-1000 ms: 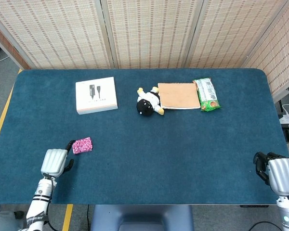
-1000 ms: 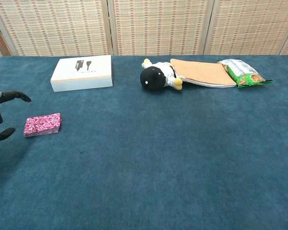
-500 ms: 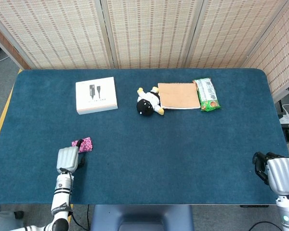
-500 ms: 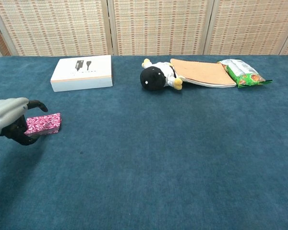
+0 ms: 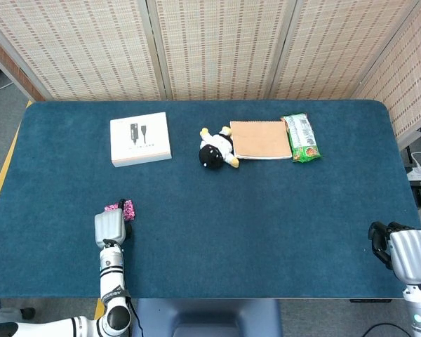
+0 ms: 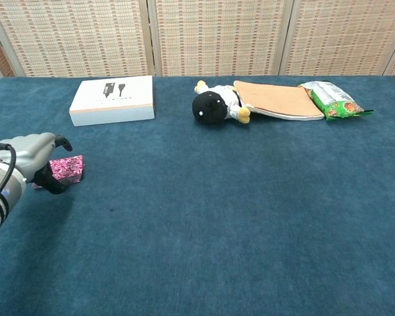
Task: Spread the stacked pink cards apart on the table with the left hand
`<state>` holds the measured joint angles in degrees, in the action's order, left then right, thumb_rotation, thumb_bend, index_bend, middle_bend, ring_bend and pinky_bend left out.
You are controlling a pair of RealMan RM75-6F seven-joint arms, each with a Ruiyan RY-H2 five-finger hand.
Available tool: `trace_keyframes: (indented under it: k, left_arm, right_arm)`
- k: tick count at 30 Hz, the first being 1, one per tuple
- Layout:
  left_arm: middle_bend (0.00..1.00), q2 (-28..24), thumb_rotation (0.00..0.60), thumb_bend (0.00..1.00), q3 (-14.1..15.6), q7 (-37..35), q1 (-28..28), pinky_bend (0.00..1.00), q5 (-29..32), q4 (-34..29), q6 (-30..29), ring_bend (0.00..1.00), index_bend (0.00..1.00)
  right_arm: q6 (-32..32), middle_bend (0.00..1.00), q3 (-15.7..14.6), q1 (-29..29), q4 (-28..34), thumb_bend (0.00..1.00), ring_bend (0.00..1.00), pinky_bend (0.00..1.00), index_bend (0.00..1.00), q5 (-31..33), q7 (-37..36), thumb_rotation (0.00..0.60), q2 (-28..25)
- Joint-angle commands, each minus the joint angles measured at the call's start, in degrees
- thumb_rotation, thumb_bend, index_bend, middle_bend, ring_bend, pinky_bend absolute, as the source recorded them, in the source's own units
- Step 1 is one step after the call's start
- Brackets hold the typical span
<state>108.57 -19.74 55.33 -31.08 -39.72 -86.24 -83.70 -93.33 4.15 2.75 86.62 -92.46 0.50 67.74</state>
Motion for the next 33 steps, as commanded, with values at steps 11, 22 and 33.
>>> trace_keyframes:
  k: [11, 22, 33]
  left_arm:
    - [1.0, 1.1, 0.6, 0.4, -1.2, 1.3, -1.2, 1.0, 3.9, 2.6, 0.0, 1.0, 0.17]
    - [1.0, 2.6, 0.6, 0.39, -1.2, 0.1, -2.1, 1.0, 4.5, 5.6, 0.2, 1.0, 0.19]
    - [1.0, 3.1, 0.6, 0.39, -1.7, -0.6, -2.5, 1.0, 5.1, 7.5, 0.5, 1.0, 0.21]
  right_arm:
    - [0.1, 0.82, -0.2, 0.0, 0.1, 0.47, 0.7, 0.83, 1.0, -0.1, 0.0, 0.6, -0.2]
    - [0.5, 0.82, -0.4, 0.1, 0.2, 0.47, 0.7, 0.83, 1.0, -0.1, 0.1, 0.6, -0.3]
    - [1.1, 0.82, -0.7, 0.2, 0.3, 0.47, 0.7, 0.83, 1.0, -0.2, 0.5, 0.6, -0.4]
